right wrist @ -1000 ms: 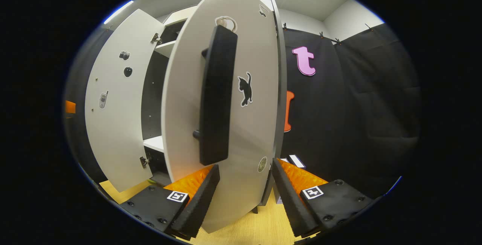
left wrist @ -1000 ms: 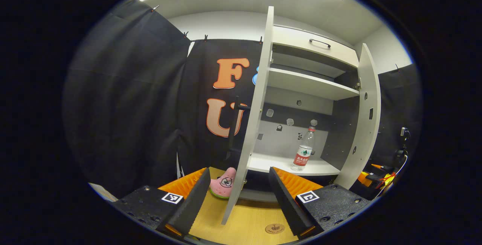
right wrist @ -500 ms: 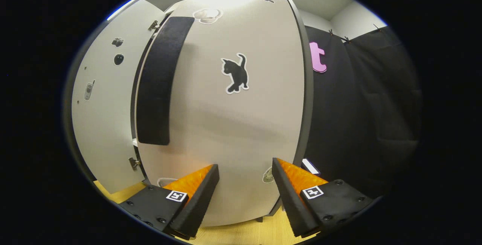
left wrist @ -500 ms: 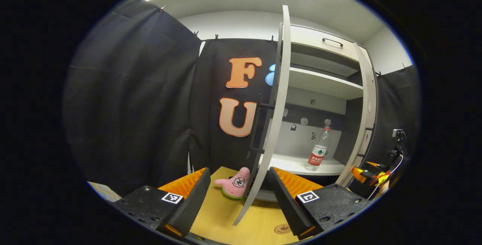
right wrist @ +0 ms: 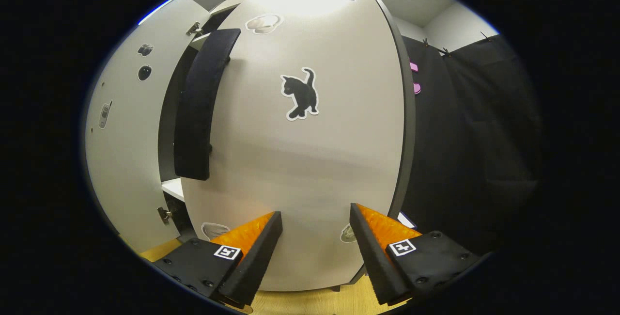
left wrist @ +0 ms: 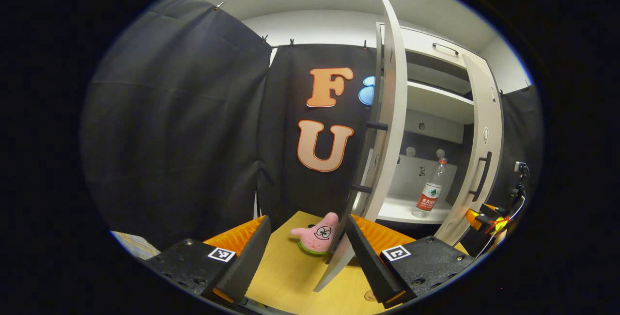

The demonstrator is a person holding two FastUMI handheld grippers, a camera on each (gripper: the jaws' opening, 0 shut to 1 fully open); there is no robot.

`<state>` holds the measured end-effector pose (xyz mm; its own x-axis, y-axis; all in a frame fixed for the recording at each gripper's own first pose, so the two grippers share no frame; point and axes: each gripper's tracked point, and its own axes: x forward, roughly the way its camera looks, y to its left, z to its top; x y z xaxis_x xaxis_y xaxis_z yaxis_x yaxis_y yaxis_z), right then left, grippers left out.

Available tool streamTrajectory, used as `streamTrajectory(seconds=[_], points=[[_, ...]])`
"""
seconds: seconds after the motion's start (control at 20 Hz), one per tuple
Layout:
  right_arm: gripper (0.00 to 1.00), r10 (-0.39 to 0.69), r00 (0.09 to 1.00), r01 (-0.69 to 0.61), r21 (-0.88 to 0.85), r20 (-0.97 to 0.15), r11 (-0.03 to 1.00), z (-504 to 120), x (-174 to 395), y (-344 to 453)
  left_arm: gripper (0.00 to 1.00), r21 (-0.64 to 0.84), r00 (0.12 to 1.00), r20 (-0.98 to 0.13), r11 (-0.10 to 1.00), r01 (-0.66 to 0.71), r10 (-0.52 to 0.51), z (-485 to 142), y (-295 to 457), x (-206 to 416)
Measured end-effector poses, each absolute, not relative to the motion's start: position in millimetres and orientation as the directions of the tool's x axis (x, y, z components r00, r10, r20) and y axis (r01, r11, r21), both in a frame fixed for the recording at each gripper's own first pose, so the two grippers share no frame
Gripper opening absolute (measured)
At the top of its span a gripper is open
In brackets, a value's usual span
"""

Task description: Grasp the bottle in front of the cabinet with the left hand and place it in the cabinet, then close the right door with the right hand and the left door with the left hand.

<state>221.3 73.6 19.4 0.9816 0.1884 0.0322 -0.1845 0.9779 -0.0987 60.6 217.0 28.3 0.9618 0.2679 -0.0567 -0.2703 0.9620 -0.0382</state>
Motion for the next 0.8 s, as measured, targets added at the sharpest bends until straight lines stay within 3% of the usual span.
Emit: streamTrajectory(seconds=[0.1,0.2,0.35,0.45,0.5,0.8], points=[[0.88,0.182,0.983,-0.178,-0.099,0.033,0.979,20,221,74,0.96,-0.041,0.963,-0.068,0.963,-0.265,0.262,22,219,70],[1.0,0.18,0.983,-0.176,-0.094,0.03,0.98,19,222,75,0.96,-0.037,0.964,-0.08,0.965,-0.259,0.255,17,221,79],[1.0,0.171,0.985,-0.168,-0.107,0.023,0.98,20,220,74,0.95,-0.036,0.965,-0.097,0.968,-0.247,0.243,11,223,92],[0.88,0.166,0.986,-0.163,-0.105,0.017,0.981,20,219,73,0.95,-0.036,0.968,-0.101,0.971,-0.236,0.231,10,221,99],[0.95,0.162,0.987,-0.16,-0.099,0.014,0.982,20,219,73,0.95,-0.035,0.969,-0.1,0.973,-0.23,0.226,9,220,102],[0.95,0.183,0.983,-0.182,-0.069,0.001,0.981,27,197,69,0.95,-0.018,0.971,-0.1,0.976,-0.218,0.216,10,217,110]])
